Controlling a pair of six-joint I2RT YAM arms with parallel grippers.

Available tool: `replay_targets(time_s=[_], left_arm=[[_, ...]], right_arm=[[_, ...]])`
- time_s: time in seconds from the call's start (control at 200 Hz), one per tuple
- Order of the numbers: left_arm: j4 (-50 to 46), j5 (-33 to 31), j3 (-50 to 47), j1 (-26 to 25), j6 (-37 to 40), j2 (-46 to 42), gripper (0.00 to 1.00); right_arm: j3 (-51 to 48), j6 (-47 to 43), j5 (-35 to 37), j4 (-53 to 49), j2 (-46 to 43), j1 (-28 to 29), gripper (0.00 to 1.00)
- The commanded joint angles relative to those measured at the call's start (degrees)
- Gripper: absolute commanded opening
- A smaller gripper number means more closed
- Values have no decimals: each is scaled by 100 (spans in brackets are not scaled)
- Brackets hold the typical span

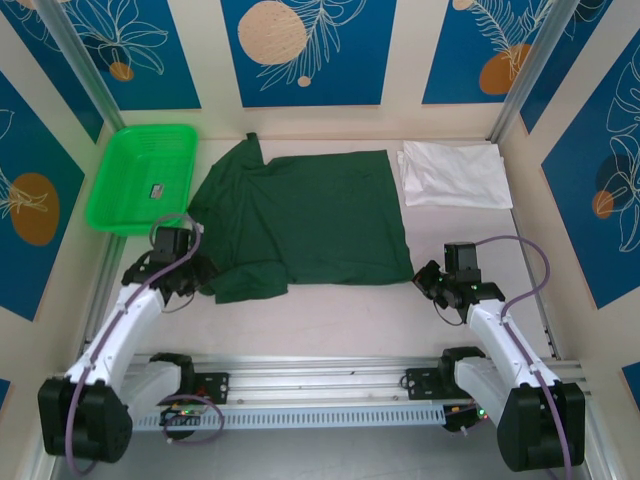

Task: Fold and stack the t-shirts

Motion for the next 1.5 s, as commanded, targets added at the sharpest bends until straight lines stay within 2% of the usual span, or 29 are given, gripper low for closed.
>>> replay_targets(time_s=[0.0, 0.125, 0.24, 0.295, 0.54, 0.7, 0.925, 1.15, 1.49], left_arm=[[-25, -397, -768, 61, -305, -619, 20], [308, -117, -1446, 58, -409, -988, 15], [687, 173, -1671, 57, -419, -663, 14], [896, 294, -1673, 57, -379, -363, 15], [1755, 661, -1493, 57, -304, 788, 32], [1818, 550, -1340, 57, -186, 963, 33], [1956, 856, -1364, 56, -84, 884, 34], [1761, 583, -1354, 40, 173, 514, 34], [1488, 274, -1028, -67, 413, 1047, 29]], right_arm=[[-59, -94, -132, 55, 57, 9, 0], [-59, -97, -132, 90, 137, 14, 0], [-40, -91, -131, 99, 211, 27, 0], [-33, -98, -127, 100, 225, 27, 0], [-48, -72, -97, 91, 188, 36, 0], [-58, -77, -94, 109, 202, 35, 0], [-43, -81, -114, 135, 233, 36, 0], [-42, -88, -120, 135, 232, 35, 0], [-47, -73, -102, 118, 223, 37, 0]])
